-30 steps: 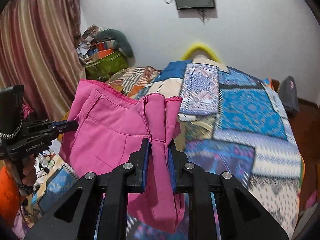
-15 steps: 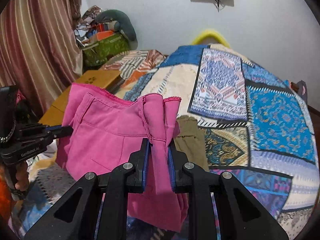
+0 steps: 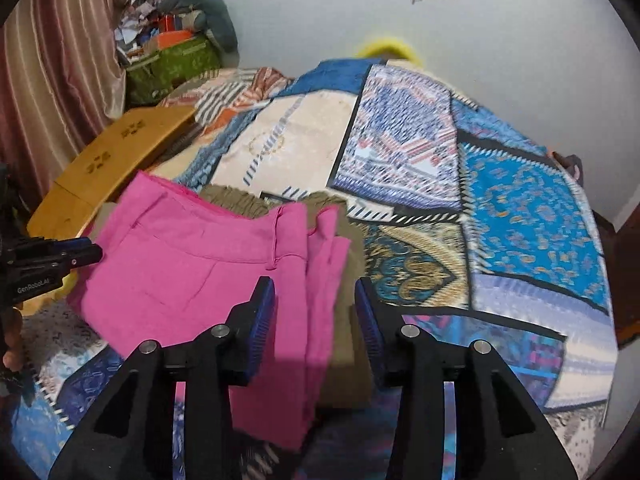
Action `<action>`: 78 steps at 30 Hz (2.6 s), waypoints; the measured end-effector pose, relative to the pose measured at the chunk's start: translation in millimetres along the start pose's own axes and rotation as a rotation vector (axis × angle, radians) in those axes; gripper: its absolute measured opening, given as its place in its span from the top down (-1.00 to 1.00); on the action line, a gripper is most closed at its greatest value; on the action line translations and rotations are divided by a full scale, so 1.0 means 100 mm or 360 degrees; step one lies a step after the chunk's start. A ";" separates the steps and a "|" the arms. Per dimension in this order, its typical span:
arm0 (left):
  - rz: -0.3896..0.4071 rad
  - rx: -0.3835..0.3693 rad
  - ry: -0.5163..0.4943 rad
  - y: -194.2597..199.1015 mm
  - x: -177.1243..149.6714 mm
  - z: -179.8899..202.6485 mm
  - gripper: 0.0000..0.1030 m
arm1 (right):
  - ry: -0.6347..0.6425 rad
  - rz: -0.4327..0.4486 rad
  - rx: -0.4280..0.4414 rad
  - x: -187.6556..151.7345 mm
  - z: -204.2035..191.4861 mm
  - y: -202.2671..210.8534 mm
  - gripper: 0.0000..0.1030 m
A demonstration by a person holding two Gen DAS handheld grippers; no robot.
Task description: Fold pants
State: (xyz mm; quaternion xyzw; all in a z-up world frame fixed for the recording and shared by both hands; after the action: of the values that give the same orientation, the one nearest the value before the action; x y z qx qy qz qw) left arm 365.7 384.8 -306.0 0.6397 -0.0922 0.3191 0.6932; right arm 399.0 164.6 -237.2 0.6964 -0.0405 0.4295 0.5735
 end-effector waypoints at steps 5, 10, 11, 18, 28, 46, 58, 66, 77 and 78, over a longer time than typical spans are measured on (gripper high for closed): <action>0.0184 0.0029 -0.0117 0.75 0.08 0.29 0.41 | -0.0106 0.0197 0.0048 0.11 0.12 0.76 0.26; 0.0360 -0.0007 -0.0222 1.58 0.05 0.70 0.41 | -0.0083 0.0416 0.0051 0.17 0.07 1.68 0.26; 0.0412 -0.0011 -0.0246 1.79 0.03 0.80 0.41 | -0.0071 0.0480 0.0061 0.17 0.03 1.95 0.26; 0.0772 -0.0072 -0.0350 3.07 -0.23 1.44 0.22 | -0.0080 0.0799 0.0171 0.05 -0.22 3.22 0.26; 0.1202 -0.0053 -0.0392 4.33 -0.94 1.88 -0.18 | -0.0026 0.1079 0.0206 -0.45 -0.63 4.16 0.25; 0.1292 -0.0036 -0.0337 4.58 -1.32 1.89 -1.00 | -0.0152 0.1194 0.0039 -0.67 -0.56 4.25 -1.00; 0.1273 -0.0025 -0.0345 4.47 -1.30 1.85 -1.00 | -0.0134 0.1150 0.0035 -0.75 -0.61 4.19 -1.00; 0.1279 -0.0041 -0.0338 4.46 -1.30 1.85 -1.00 | -0.0128 0.1136 0.0032 -0.78 -0.63 4.17 -1.00; 0.1283 -0.0044 -0.0344 4.47 -1.31 1.87 -1.00 | -0.0135 0.1124 0.0038 -0.78 -0.62 4.18 -1.00; 0.1283 -0.0044 -0.0343 4.47 -1.31 1.87 -1.00 | -0.0135 0.1124 0.0037 -0.78 -0.62 4.18 -1.00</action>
State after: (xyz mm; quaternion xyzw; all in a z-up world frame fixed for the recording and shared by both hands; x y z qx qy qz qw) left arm 65.3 155.6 24.3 0.5728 -0.4116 0.4949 0.5075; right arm 86.5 40.6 30.3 0.6631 -0.2976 0.5724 0.3796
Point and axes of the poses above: each gripper's, at about its wrist camera, not at the fingertips, and y roughly against the way its jaws point, z to its right, x to its top, the point moved 9 cm from there along -y, roughly the way its jaws point, and after that the axes turned 4 degrees about -x, right-handed, at the moved point
